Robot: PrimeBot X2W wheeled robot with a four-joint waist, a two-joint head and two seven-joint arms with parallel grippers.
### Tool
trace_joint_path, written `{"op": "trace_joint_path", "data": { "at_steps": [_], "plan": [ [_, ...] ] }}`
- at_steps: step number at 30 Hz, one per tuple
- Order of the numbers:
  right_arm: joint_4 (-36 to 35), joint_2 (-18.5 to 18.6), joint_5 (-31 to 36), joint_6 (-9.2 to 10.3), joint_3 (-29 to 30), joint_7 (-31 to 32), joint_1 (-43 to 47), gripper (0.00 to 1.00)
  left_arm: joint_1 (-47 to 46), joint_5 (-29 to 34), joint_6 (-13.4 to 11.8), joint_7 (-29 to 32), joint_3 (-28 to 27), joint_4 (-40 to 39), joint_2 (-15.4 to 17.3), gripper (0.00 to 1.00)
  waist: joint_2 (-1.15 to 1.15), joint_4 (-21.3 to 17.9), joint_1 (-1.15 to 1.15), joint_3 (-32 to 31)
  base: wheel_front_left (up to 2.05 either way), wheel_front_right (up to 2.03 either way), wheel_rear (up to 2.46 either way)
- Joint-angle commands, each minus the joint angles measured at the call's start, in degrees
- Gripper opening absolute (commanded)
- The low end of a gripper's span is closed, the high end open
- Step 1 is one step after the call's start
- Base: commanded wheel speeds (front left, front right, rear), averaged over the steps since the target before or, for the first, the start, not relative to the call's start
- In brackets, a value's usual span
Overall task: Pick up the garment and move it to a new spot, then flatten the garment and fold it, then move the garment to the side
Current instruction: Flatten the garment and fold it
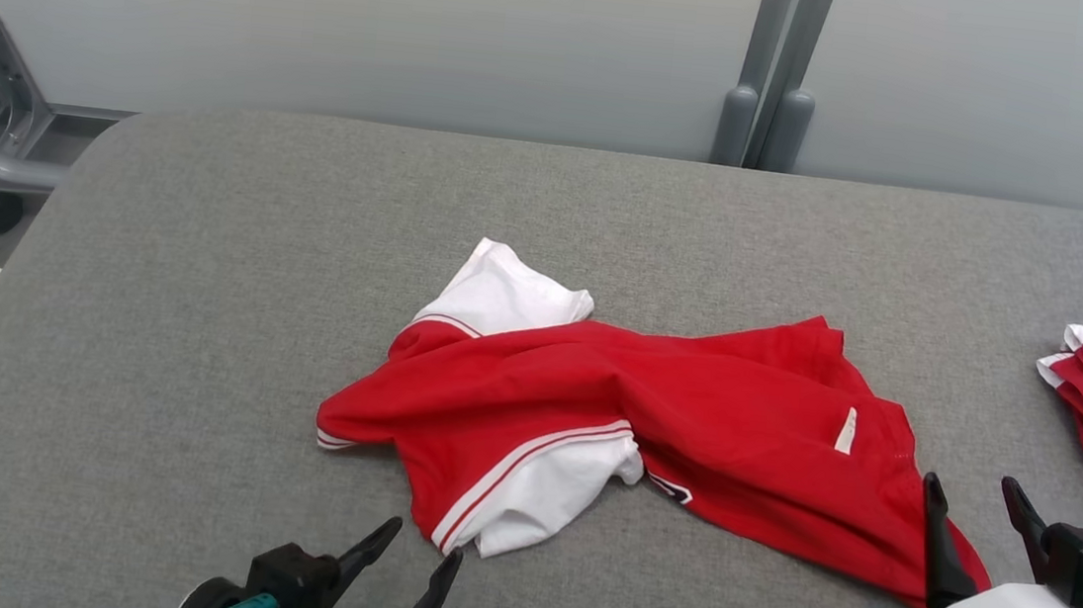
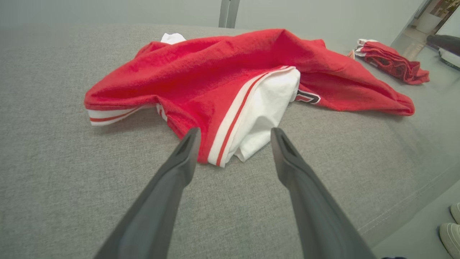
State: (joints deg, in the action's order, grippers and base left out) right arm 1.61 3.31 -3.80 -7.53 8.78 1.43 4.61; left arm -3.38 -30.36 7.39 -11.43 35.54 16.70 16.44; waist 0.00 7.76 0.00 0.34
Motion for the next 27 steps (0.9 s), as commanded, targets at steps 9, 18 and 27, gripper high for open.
{"op": "trace_joint_path", "data": {
  "at_steps": [9, 18, 27],
  "plan": [
    [-2.27, -0.31, 0.11, 0.09, -0.88, 1.09, -0.08, 1.00, -8.19, 2.70, -0.70, -0.57, 2.62, 11.89, -1.65, 1.00, 0.00, -5.15, 0.00, 4.09, 0.00, 0.00, 0.00],
    [-2.26, -0.41, -0.19, 0.09, -0.73, 0.51, -1.02, 1.00, -11.29, 3.15, -2.70, -2.57, 1.28, 19.70, -2.87, 0.02, 0.00, -8.01, 0.00, 6.09, 0.00, 0.00, 0.00],
    [-1.48, -0.43, -0.73, 0.09, -0.78, 0.36, -1.32, 1.00, -12.63, 2.41, -3.18, -3.64, -1.92, 19.18, -0.97, 0.00, 0.00, -7.54, 0.00, 6.42, 0.00, 0.00, 0.00]
  ]
}}
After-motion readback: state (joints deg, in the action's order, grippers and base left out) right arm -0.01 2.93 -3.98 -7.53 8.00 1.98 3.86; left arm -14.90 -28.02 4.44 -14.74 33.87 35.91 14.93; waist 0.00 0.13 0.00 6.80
